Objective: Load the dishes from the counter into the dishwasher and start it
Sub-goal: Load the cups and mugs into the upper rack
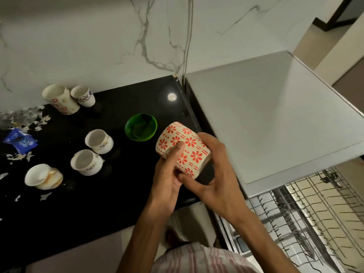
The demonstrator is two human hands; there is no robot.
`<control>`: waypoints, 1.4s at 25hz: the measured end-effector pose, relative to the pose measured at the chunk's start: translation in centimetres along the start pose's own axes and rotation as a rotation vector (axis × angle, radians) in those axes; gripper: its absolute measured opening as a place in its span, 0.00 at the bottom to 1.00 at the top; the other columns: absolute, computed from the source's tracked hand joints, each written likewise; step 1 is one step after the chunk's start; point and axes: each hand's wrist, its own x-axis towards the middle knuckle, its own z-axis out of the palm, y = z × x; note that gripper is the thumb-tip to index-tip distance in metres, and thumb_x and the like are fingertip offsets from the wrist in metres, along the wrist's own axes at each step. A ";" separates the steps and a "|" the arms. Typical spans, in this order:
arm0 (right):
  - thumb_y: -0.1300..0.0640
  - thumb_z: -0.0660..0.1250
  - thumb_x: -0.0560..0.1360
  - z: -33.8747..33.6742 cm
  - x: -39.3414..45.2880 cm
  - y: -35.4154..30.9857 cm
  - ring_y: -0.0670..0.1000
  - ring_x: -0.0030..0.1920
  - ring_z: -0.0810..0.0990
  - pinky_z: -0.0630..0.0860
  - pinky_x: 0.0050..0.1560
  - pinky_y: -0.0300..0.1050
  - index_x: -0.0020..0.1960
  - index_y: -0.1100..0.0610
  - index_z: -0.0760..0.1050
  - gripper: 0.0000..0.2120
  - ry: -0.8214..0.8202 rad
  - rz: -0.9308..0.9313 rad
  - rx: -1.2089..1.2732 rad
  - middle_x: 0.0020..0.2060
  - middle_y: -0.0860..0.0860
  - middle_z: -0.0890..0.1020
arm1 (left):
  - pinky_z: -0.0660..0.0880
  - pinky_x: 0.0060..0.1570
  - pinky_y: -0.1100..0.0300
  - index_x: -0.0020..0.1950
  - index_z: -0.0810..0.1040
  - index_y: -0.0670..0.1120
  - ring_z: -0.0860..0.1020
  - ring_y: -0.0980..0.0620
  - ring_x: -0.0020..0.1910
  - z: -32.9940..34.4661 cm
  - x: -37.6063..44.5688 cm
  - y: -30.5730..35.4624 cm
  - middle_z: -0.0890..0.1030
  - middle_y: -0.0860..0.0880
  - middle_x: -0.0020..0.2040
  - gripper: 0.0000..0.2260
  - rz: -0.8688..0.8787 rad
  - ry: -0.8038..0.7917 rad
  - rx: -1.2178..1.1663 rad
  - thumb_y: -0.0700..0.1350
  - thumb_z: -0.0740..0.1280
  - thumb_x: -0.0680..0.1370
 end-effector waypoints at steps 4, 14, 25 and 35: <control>0.56 0.80 0.66 -3.5 -1.9 1.2 0.51 0.67 0.72 0.75 0.62 0.50 0.69 0.57 0.67 0.37 0.073 -0.020 -0.013 0.66 0.52 0.71 | 0.79 0.52 0.52 0.68 0.72 0.48 0.80 0.44 0.60 3.3 -1.0 -2.8 0.81 0.42 0.60 0.43 -0.043 -0.019 -0.038 0.60 0.81 0.57; 0.51 0.75 0.62 -12.9 -7.5 2.5 0.49 0.62 0.75 0.77 0.57 0.50 0.66 0.48 0.68 0.35 0.044 0.097 0.067 0.60 0.43 0.74 | 0.77 0.56 0.47 0.70 0.70 0.51 0.78 0.43 0.62 8.0 -3.4 -9.1 0.80 0.43 0.63 0.47 -0.170 -0.032 -0.022 0.68 0.77 0.56; 0.53 0.82 0.64 -14.2 -14.2 3.2 0.40 0.63 0.72 0.69 0.56 0.26 0.70 0.54 0.64 0.41 0.108 0.262 -0.040 0.63 0.44 0.72 | 0.80 0.47 0.51 0.67 0.75 0.45 0.81 0.44 0.57 8.3 -6.2 -14.8 0.81 0.41 0.60 0.23 -0.332 -0.010 -0.237 0.57 0.58 0.79; 0.41 0.73 0.68 -11.2 -19.3 3.2 0.47 0.64 0.73 0.79 0.54 0.49 0.68 0.50 0.68 0.32 0.474 0.486 -0.113 0.64 0.46 0.72 | 0.59 0.71 0.36 0.55 0.84 0.42 0.75 0.37 0.59 7.3 -7.3 -19.7 0.79 0.37 0.57 0.21 -0.587 -0.033 -0.203 0.56 0.64 0.73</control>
